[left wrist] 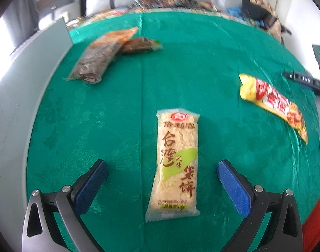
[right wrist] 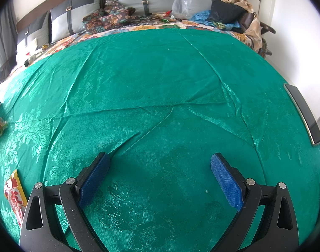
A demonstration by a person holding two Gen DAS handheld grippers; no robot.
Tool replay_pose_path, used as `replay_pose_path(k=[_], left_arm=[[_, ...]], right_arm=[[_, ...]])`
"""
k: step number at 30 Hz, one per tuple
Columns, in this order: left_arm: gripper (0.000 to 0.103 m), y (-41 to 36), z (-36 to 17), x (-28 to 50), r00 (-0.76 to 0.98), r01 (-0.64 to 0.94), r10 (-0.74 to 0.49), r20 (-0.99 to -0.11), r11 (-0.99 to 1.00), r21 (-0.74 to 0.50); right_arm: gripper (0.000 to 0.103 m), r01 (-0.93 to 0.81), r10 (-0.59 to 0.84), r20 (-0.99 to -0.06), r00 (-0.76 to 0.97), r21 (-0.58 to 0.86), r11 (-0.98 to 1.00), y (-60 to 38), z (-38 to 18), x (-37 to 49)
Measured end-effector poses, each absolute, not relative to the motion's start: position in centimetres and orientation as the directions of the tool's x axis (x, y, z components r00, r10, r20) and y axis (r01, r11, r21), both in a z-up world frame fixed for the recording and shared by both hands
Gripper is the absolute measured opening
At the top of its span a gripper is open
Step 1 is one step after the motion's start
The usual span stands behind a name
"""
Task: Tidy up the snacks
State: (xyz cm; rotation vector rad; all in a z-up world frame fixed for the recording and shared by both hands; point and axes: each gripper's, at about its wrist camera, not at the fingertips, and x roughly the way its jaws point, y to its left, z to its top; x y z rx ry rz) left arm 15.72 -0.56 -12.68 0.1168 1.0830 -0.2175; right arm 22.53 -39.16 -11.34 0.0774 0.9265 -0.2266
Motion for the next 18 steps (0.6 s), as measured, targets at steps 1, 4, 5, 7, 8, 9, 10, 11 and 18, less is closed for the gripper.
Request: replay_pose_path(k=[1, 4, 5, 7, 8, 9, 10, 11, 18], left_arm=[[0.098, -0.8, -12.5, 15.9, 0.437, 0.241, -0.120, -0.891, 0.970, -0.012], [0.051, -2.1, -11.5, 15.9, 0.435, 0.283, -0.133, -0.890, 0.959, -0.005], [0.027, -2.5, -11.2, 15.9, 0.432, 0.288, -0.132, -0.892, 0.958, -0.002], [0.027, -3.0, -11.2, 15.7, 0.424, 0.282, -0.128, -0.897, 0.960, -0.003], [0.027, -2.8, -11.2, 15.4, 0.427, 0.268, -0.139, -0.894, 0.963, -0.022], [0.027, -2.5, -11.1, 15.0, 0.431, 0.246, -0.155, -0.889, 0.968, -0.049], [0.027, -2.2, -11.1, 14.6, 0.434, 0.227, -0.174, -0.884, 0.971, -0.079], [0.027, -1.8, -11.1, 14.3, 0.436, 0.208, -0.198, -0.878, 0.971, -0.115], [0.027, 0.9, -9.1, 12.6, 0.489, 0.162, -0.280, -0.826, 0.960, -0.229]], right_arm=[[0.099, 0.227, -0.160, -0.800, 0.579, -0.031, 0.973, -39.2, -11.3, 22.5], [0.099, 0.227, -0.160, -0.799, 0.579, -0.031, 0.973, -39.2, -11.3, 22.5], [0.099, 0.227, -0.160, -0.799, 0.579, -0.031, 0.973, -39.1, -11.3, 22.5], [0.099, 0.227, -0.160, -0.800, 0.579, -0.031, 0.973, -39.1, -11.3, 22.5], [0.099, 0.228, -0.161, -0.799, 0.579, -0.031, 0.973, -39.1, -11.4, 22.5], [0.099, 0.232, -0.164, -0.799, 0.578, -0.031, 0.972, -39.1, -11.3, 22.5], [0.099, 0.232, -0.164, -0.799, 0.578, -0.032, 0.972, -39.0, -11.4, 22.5], [0.099, 0.233, -0.163, -0.799, 0.579, -0.030, 0.972, -39.0, -11.4, 22.4], [0.094, 0.037, 0.038, -0.852, 0.521, 0.067, 0.997, -36.5, -8.9, 21.2]])
